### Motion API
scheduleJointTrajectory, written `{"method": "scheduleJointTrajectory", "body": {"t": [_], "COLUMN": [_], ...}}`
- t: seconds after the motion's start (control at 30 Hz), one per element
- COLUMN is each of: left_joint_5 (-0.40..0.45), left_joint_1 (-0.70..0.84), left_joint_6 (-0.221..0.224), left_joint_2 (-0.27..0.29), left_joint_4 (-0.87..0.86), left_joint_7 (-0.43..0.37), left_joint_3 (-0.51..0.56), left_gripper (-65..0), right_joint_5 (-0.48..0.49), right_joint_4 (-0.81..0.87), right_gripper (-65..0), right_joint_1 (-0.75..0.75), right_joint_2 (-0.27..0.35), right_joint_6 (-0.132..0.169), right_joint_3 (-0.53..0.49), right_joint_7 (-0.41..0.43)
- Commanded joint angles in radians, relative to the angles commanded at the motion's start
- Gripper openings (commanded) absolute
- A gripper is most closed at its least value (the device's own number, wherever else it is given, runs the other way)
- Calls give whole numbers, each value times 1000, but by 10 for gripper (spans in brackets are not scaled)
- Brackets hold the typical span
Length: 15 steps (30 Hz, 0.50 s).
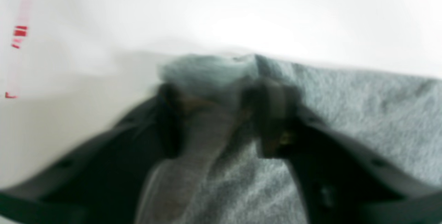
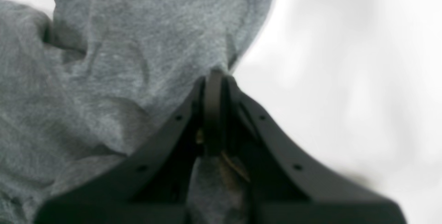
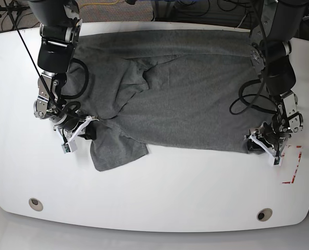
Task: Fold the T-shirt properly
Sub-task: 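Lower the left gripper to the opposite hem corner and grasp it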
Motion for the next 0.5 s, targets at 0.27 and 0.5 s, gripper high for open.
{"method": "scheduleJointTrajectory", "body": {"t": [0.27, 0.5], "left_joint_5": [0, 0], "left_joint_1": [-2, 5], "left_joint_6": [-6, -139], "left_joint_2": [0, -2], "left_joint_4": [3, 104], "left_joint_7": [0, 35], "left_joint_3": [0, -2], "left_gripper": [-607, -647], "right_joint_5": [0, 0], "right_joint_4": [126, 270], "right_gripper": [-644, -650], "right_joint_1": [-25, -25], "right_joint_2": [-8, -14], "right_joint_6": [0, 0], "right_joint_3": [0, 0], "right_joint_7": [-60, -152]}}
